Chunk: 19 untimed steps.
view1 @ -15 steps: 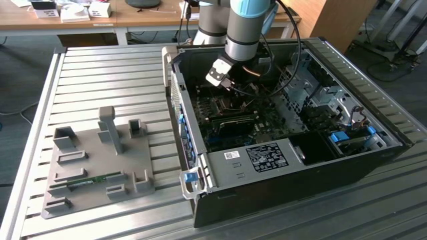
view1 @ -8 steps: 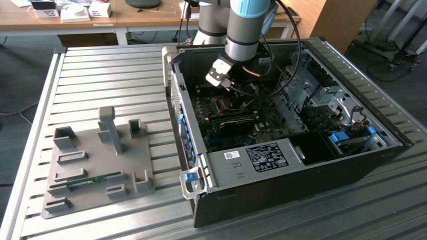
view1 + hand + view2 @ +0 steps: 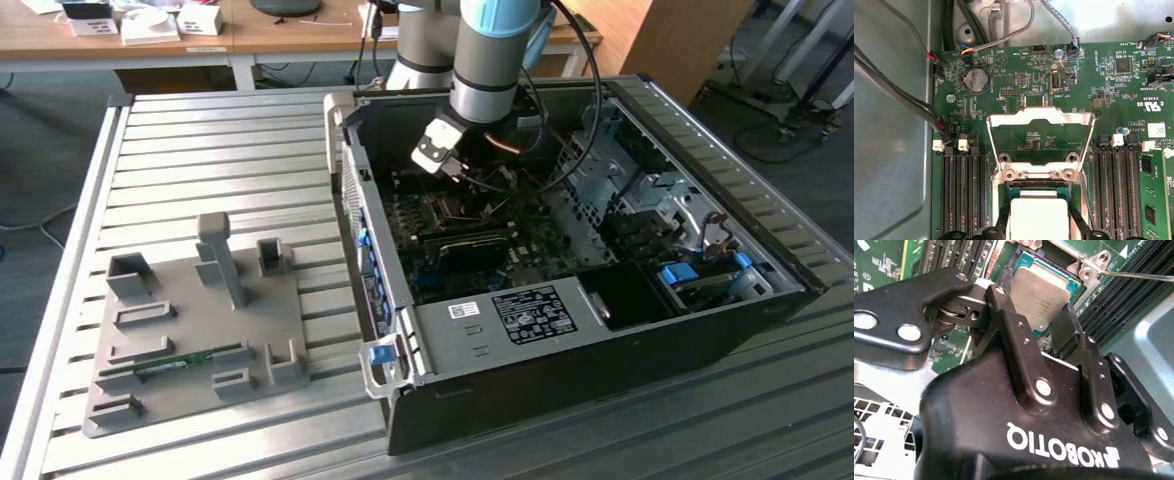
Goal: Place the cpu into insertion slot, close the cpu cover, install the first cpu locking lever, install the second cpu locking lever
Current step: 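Place the cpu into insertion slot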
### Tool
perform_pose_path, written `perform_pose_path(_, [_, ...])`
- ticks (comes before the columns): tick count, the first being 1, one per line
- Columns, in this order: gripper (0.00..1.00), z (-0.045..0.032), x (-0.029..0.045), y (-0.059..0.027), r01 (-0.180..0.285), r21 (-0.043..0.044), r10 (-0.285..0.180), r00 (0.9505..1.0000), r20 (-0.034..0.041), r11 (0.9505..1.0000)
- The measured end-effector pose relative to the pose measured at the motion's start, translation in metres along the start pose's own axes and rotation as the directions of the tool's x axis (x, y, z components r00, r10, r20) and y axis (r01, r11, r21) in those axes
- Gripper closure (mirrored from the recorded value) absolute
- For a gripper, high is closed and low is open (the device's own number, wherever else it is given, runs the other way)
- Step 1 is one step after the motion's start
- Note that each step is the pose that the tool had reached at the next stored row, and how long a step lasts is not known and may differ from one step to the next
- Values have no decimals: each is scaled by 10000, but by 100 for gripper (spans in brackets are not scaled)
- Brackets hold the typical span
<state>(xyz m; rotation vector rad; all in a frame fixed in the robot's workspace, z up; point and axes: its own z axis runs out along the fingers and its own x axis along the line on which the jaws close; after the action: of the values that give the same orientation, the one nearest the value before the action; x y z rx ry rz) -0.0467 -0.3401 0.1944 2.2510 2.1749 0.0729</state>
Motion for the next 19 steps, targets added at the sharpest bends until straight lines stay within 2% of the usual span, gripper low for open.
perform_pose_path(19, [46,9,-1,0,205,8,-205,9998,-30,9998])
